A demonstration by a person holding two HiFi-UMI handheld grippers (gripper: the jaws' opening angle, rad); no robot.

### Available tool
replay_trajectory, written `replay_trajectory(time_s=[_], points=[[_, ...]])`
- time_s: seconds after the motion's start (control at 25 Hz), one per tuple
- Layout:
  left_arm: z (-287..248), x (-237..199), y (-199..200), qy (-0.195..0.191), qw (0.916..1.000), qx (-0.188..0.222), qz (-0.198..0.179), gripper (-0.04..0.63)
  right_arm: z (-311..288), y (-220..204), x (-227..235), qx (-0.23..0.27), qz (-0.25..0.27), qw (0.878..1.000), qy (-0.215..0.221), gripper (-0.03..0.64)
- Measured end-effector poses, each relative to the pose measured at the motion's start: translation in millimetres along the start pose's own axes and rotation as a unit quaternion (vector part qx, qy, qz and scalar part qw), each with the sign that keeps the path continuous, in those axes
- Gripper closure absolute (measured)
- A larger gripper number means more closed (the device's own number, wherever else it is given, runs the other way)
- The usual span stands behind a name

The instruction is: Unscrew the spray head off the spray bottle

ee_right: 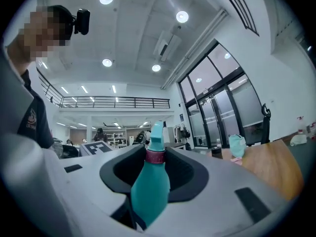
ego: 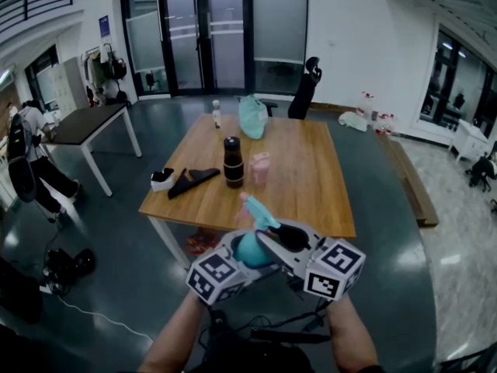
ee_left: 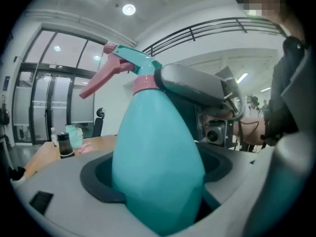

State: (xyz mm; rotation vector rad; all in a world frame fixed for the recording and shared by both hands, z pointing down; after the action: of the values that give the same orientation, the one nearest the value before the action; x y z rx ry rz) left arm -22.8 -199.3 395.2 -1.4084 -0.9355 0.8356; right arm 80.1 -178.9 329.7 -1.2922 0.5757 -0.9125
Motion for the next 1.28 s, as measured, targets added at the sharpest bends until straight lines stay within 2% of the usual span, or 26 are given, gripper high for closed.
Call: replay_trajectory(time_s=[0.16,0.28,0.36,0.52,0.68,0.84,1.04,1.28], points=[[6,11,6,-0.079,0.9962,0.029,0.024,0.158,8,4,-5,0.014,-0.010,0.998,0.056,0.479],[5,13,7,-0.099,0.9940,0.041,0.023,0.158,11,5,-4,0.022,-0.014,0.997,0.076,0.479],[3,11,6,-0.080,0.9959,0.039,0.017,0.158,11,5,-3,0.025,-0.008,0.997,0.066,0.479],[2,0,6,-0.005,0.9994,0.029,0.020,0.158,10,6,-4,0.034,0.008,0.999,0.020,0.477],[0,-8,-1,0.049,0.9987,0.013,0.003,0.158,6,1,1,0.025,0.003,0.999,-0.023,0.477],[-5,-5,-5,0.083,0.9963,-0.009,-0.022,0.158,-1,-5,-2,0.013,0.004,0.999,-0.046,0.477],[-7,-2,-4,0.078,0.9964,-0.015,-0.031,0.158,-1,-5,-1,0.010,0.018,0.998,-0.056,0.476],[-3,5,1,0.024,0.9996,0.002,-0.012,0.158,3,0,-5,0.008,0.019,1.000,-0.020,0.476]])
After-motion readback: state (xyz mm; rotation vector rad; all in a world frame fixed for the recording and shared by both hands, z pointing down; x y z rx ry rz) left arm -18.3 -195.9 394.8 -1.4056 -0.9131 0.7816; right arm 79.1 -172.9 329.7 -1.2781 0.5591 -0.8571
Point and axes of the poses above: the fingertips, and each gripper's own axes: z backward along the fingers, x to its right, y out of its top, the point moved 8 cm from there along z, backward along the fingers, and after that the axes turned 10 degrees about x, right-handed, at the moved point
